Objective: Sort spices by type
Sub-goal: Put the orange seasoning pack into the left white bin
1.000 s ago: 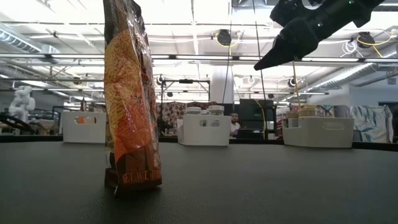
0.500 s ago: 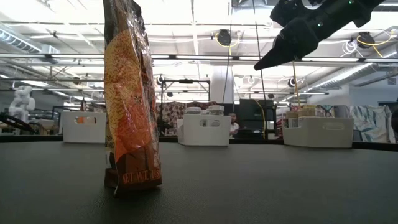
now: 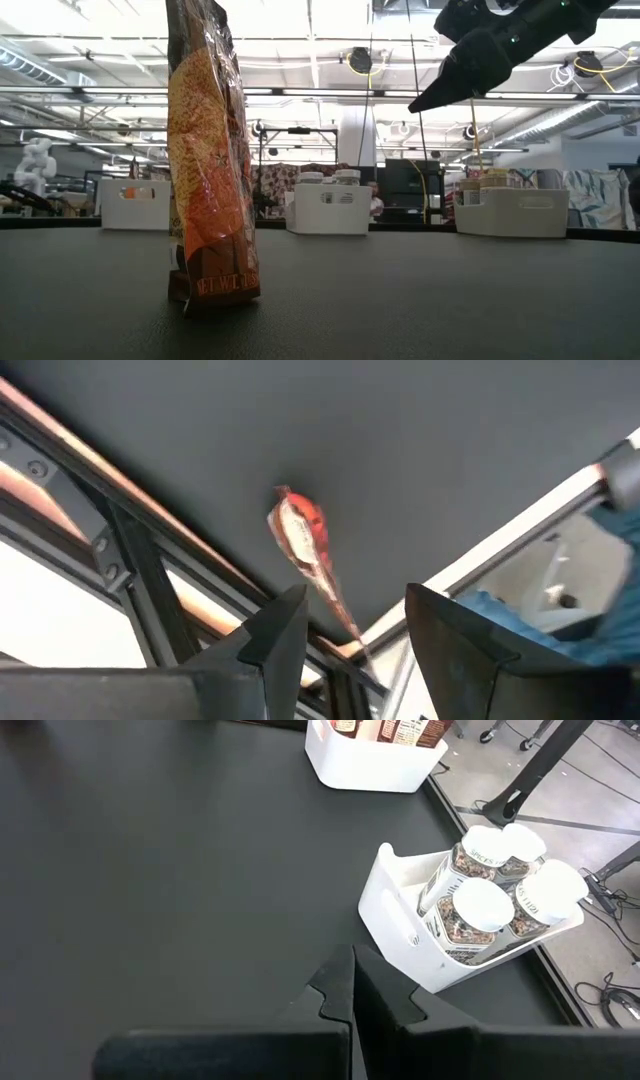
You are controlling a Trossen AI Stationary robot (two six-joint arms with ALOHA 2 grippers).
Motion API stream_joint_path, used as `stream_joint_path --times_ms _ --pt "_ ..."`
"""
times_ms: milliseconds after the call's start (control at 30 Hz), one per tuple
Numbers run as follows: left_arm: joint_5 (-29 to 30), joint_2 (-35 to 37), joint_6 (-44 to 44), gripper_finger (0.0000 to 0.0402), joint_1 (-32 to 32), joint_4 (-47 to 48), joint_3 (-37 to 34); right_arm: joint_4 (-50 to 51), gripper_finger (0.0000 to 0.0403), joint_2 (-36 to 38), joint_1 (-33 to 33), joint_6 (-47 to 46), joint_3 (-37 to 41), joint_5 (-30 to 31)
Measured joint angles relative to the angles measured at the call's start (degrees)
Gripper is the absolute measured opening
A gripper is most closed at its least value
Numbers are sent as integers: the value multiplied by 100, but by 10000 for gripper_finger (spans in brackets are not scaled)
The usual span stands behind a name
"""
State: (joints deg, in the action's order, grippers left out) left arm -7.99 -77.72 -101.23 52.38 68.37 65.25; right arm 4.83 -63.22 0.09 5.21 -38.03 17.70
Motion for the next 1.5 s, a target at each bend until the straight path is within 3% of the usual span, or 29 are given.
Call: stream_joint_path --times_ms 433,833,967,1200,1333,1500 --pt "-93 -796 249 173 113 149 -2 -1 0 0 0 0 1 1" --pt "-223 -932 573 170 113 108 -2 1 0 0 0 0 0 1" --pt "-266 -932 620 133 111 107 -2 1 0 0 0 0 0 0" --pt "-290 -932 1109 10 61 106 -2 1 0 0 0 0 -1 0" --pt "-153 -932 1387 6 -123 101 -2 1 0 0 1 0 1 -1" --pt "-102 -912 2404 4 -716 118 33 0 0 0 0 0 -1 -1"
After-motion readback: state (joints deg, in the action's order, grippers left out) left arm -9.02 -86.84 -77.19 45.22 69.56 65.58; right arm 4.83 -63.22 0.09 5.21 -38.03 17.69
